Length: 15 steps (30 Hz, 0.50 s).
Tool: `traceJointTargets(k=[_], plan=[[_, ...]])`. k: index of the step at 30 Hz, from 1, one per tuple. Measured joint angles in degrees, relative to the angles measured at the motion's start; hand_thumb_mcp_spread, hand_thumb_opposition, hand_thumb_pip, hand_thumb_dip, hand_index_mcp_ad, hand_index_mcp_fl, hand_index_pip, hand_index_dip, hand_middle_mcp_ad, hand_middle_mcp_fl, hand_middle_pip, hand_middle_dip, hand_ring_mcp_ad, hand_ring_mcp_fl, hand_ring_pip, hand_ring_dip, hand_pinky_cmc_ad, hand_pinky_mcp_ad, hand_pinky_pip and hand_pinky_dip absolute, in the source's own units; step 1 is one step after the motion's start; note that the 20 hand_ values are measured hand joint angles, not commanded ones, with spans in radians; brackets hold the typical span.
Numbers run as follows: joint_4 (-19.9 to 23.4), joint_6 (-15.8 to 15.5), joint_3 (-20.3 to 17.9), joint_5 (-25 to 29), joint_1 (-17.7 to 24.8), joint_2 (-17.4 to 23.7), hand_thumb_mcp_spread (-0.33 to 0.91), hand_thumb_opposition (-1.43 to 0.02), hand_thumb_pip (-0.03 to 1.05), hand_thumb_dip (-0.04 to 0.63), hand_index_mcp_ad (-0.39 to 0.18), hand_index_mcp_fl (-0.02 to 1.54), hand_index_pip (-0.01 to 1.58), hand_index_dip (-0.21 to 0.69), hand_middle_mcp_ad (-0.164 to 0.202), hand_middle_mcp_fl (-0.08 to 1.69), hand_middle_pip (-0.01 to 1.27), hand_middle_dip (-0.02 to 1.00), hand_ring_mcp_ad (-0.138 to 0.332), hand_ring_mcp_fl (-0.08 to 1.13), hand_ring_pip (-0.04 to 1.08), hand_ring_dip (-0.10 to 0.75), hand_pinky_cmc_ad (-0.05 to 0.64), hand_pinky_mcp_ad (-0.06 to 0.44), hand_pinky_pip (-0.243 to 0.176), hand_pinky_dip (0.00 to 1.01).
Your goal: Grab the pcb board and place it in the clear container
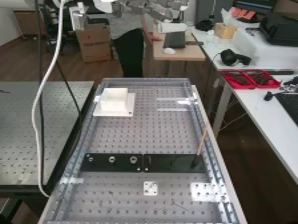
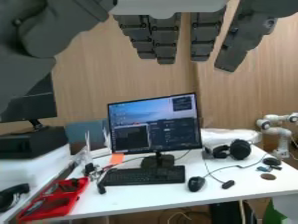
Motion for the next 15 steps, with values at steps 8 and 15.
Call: traceJointTargets(k=[8, 15], plan=[[4.6, 0.0, -3.4, 0.4, 0.3, -1.9, 0.23, -0.6, 0.13, 0.009, 0.108, 0.03, 0.09, 0.152, 0.119, 0.01, 0.14, 0.06, 0.202, 0.01, 0.09, -0.002, 0.328, 0.232, -0.106, 0.38], [10.0, 1.0, -6.7, 1.0, 0.0, -3.1, 0.25, -0.62, 0.17, 0.009, 0.106, 0.06, 0.08, 0.195, 0.119, 0.01, 0.14, 0.08, 0.202, 0.01, 0.09, 0.0, 0.328, 0.232, -0.106, 0.39]])
